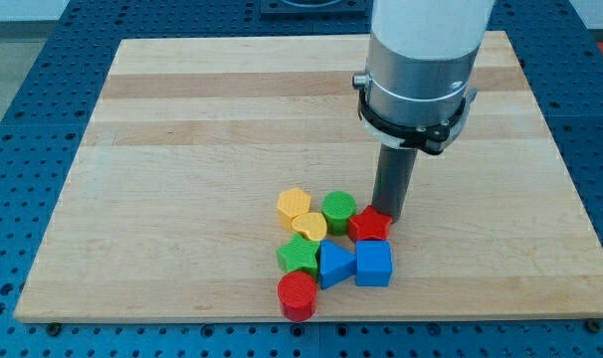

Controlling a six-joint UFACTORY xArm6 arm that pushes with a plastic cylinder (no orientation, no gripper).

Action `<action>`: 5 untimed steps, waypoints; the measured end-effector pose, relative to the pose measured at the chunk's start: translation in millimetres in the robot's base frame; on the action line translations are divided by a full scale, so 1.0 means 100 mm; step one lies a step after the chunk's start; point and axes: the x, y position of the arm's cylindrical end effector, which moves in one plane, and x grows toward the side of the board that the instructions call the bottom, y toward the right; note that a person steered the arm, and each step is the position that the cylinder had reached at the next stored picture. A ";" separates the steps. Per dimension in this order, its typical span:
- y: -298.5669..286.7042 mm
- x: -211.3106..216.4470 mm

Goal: Push the red circle towards the bottom left

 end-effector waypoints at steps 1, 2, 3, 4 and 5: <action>0.00 0.00; 0.12 -0.13; 0.40 -0.19; 0.54 0.26; 0.36 1.00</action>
